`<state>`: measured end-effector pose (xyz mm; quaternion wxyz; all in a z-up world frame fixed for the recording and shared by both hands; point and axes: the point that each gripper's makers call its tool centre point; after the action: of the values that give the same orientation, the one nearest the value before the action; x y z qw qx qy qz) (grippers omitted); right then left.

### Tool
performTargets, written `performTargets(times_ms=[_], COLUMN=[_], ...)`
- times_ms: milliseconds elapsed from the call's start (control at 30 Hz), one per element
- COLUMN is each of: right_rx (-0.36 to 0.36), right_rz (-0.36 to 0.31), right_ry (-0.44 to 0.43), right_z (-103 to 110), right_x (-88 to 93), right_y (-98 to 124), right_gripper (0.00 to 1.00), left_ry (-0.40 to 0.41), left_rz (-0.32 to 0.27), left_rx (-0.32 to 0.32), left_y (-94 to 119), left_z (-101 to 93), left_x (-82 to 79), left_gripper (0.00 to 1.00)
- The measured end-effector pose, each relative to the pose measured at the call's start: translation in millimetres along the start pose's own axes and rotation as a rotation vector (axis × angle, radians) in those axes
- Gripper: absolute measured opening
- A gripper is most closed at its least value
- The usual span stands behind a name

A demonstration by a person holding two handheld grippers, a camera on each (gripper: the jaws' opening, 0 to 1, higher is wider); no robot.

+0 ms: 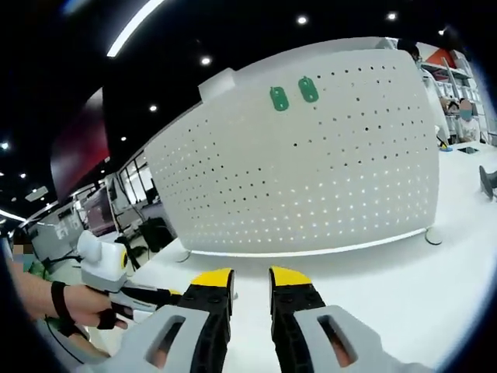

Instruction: Insert the hook assembly into the mounting plate slot until the hook locks in place.

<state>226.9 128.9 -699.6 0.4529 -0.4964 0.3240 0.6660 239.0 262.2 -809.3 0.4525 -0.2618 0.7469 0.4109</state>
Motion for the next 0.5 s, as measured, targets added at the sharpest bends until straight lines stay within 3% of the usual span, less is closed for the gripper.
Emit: performTargets(times_ms=[500], right_rx=[0.007], right_rz=[0.034], right_ry=[-0.025], right_z=[1], right_x=[15.3], right_y=[14], right_gripper=[0.17], left_ry=[-0.008], left_rz=[0.064], left_rx=[-0.032], left_y=[-21], left_z=[12.2], left_x=[12.6], left_gripper=[0.41])
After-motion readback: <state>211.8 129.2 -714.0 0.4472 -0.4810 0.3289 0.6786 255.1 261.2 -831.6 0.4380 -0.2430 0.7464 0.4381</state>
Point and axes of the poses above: the point that each gripper's makers call its tool centre point, and the gripper's own axes: y roughly backward along the fingers, z roughly to its left, x roughly out of its underside, and after that the axes turned 14 degrees about -z, right-handed
